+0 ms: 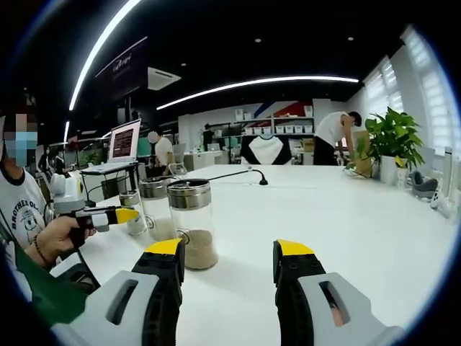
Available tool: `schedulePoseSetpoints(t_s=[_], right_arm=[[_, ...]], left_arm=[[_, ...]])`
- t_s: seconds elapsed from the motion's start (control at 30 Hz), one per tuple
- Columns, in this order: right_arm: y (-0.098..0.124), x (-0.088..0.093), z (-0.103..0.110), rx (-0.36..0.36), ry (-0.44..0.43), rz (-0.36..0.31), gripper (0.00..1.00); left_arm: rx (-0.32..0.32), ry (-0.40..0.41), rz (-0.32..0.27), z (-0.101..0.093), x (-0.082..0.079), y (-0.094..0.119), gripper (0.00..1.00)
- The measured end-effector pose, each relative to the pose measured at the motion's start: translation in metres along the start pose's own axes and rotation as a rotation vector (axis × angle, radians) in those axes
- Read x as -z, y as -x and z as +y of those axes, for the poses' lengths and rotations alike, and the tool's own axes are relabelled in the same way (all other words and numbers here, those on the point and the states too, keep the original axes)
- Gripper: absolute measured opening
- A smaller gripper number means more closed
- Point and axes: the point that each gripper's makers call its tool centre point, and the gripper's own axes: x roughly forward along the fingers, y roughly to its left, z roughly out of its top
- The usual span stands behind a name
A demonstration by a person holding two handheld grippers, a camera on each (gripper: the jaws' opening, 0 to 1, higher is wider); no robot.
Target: Rotate the seasoning bottle until the label or dispensing opening points toward the visible target arrow and the bottle remains upright within the marked orientation range
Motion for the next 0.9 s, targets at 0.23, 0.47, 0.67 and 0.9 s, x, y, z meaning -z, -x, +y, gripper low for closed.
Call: schedulePoseSetpoints(t_s=[0.23, 0.47, 0.67, 0.9], right_arm=[[0.0002, 0.0004, -0.0025, 0.004, -0.005, -0.002, 0.49], [-0.0011, 0.0010, -0.0004, -0.001, -0.003, 0.001, 0.49], [-0.0015, 0.0024, 0.0002, 0.000, -0.004, 0.004, 0.49], [-0.0026, 0.0029, 0.0009, -0.005, -0.004, 0.004, 0.49]], left_arm=[[0.009, -0.032, -0.003, 0.0000, 0.0003, 0.0005, 0.35], [0.027, -0.038, -0.009, 0.0003, 0.0003, 0.0003, 0.35], [0.047, -0.045, -0.014, 0.0010, 0.0002, 0.0003, 0.34], [0.083, -0.050, -0.005, 0.0016, 0.0001, 0.0001, 0.34]])
